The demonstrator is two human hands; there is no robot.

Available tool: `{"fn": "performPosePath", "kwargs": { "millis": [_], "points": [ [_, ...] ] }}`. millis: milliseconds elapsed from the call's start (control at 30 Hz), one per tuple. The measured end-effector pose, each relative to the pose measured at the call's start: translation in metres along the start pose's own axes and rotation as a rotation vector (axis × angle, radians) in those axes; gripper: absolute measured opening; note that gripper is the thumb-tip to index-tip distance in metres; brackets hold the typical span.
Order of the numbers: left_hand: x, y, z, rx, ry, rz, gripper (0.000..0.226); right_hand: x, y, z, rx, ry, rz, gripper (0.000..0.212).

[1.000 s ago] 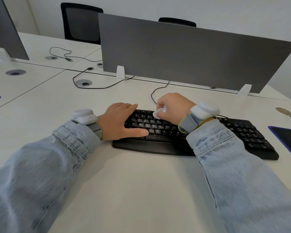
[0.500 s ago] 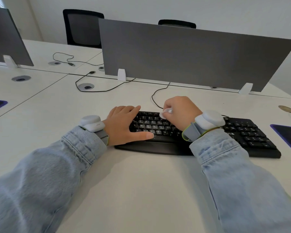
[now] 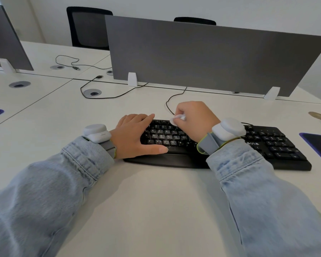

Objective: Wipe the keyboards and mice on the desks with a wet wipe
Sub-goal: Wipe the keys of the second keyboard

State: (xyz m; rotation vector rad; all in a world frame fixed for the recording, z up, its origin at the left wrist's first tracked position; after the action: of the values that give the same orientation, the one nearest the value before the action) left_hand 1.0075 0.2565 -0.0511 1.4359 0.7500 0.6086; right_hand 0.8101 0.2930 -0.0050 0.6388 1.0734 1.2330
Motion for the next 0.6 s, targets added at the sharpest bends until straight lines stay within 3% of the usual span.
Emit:
{"fn": "performPosePath", "kwargs": {
  "millis": [167, 367, 600],
  "points": [
    [-0.003, -0.002, 0.003, -0.021, -0.017, 0.021, 0.148, 0.001, -0.006, -0.002, 0.022, -0.024, 0.08, 0.014],
    [-0.003, -0.002, 0.003, -0.012, -0.02, 0.036, 0.149, -0.001, 0.001, -0.006, 0.031, -0.035, 0.021, 0.014],
    [-0.002, -0.002, 0.003, -0.01, -0.024, 0.048, 0.15, 0.0, 0.006, -0.012, 0.041, -0.081, 0.096, 0.012]
  ]
}}
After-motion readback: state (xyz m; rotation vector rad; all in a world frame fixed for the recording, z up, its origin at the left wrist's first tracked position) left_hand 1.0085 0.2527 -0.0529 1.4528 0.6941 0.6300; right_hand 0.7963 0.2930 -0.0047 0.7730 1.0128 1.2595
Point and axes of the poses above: each hand's wrist, its own x-axis away from the middle knuckle, its own y-axis out of the back of the hand, z = x × y, the point moved 1 cm from there along -x, towards the middle knuckle, and after that the axes turned 13 degrees about -x, right-handed, at the moved point
